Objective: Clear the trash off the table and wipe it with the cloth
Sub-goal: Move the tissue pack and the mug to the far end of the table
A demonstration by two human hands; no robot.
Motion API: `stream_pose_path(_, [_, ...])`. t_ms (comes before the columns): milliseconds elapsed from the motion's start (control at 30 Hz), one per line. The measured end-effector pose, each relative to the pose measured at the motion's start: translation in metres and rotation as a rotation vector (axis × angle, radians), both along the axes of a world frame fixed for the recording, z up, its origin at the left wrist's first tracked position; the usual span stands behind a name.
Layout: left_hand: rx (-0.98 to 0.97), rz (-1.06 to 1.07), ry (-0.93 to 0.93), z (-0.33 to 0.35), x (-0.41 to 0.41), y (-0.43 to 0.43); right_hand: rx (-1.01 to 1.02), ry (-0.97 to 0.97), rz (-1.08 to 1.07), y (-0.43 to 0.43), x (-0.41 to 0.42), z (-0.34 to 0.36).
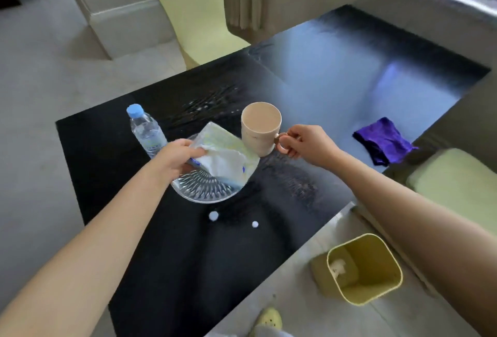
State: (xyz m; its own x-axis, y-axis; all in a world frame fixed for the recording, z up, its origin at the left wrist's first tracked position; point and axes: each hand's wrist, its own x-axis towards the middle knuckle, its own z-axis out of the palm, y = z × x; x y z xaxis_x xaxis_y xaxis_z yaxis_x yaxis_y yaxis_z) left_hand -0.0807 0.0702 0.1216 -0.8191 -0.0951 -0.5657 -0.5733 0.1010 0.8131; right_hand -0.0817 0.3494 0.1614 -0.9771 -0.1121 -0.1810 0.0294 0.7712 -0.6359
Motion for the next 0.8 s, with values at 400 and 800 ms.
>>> stream_pose_path(400, [0.136,0.086,-0.009,0.014,-0.120,0.159,-0.043,0.076,-0.225,0.150,-0.077,0.024])
stream_pose_path(800, [0.261,0.196,-0.132,-0.088,-0.300,0.261,-0.026,0.052,-0.477,0.233,-0.230,-0.073])
